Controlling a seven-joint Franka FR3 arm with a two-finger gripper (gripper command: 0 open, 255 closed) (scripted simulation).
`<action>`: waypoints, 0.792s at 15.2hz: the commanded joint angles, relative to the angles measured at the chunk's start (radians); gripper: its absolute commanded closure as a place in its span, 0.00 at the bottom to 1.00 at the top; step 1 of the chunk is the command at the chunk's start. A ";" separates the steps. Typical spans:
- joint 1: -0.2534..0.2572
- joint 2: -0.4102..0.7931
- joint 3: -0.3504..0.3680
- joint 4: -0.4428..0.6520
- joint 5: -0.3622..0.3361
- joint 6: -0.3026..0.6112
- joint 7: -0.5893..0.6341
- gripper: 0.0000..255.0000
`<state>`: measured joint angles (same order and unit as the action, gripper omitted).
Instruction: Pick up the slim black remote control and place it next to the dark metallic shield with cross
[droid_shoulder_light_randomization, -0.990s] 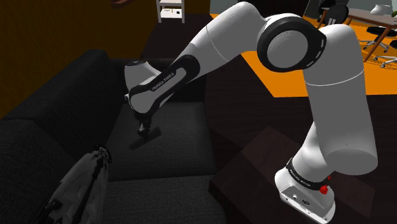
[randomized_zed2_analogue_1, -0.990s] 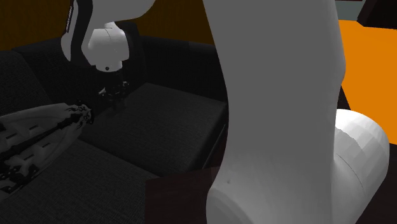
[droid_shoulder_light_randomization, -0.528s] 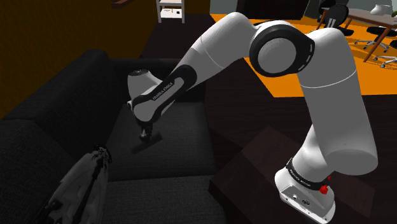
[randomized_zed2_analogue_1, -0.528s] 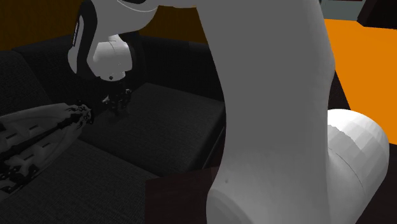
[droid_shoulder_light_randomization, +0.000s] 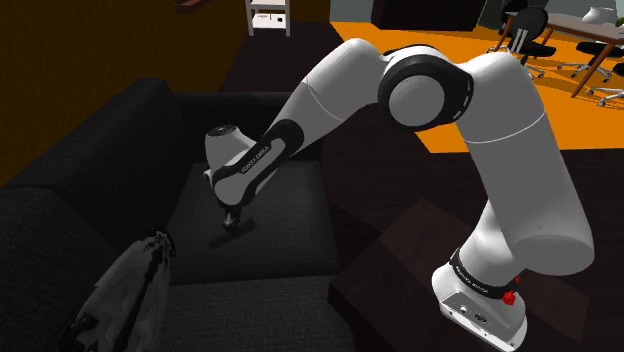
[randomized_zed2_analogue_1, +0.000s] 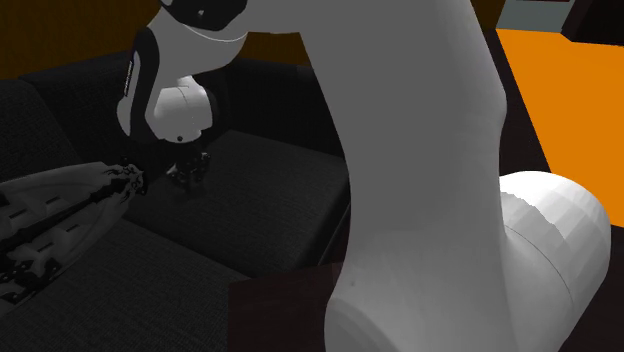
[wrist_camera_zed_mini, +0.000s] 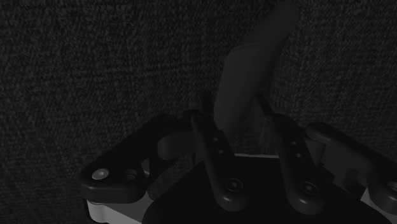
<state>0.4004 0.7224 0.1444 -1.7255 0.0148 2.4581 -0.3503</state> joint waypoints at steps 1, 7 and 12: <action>0.002 0.023 -0.002 0.006 -0.002 0.017 -0.001 1.00; 0.006 0.089 -0.007 0.028 -0.006 0.061 -0.003 1.00; 0.010 0.146 -0.011 0.053 -0.009 0.094 -0.006 1.00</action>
<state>0.4098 0.8538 0.1347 -1.6805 0.0067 2.5457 -0.3555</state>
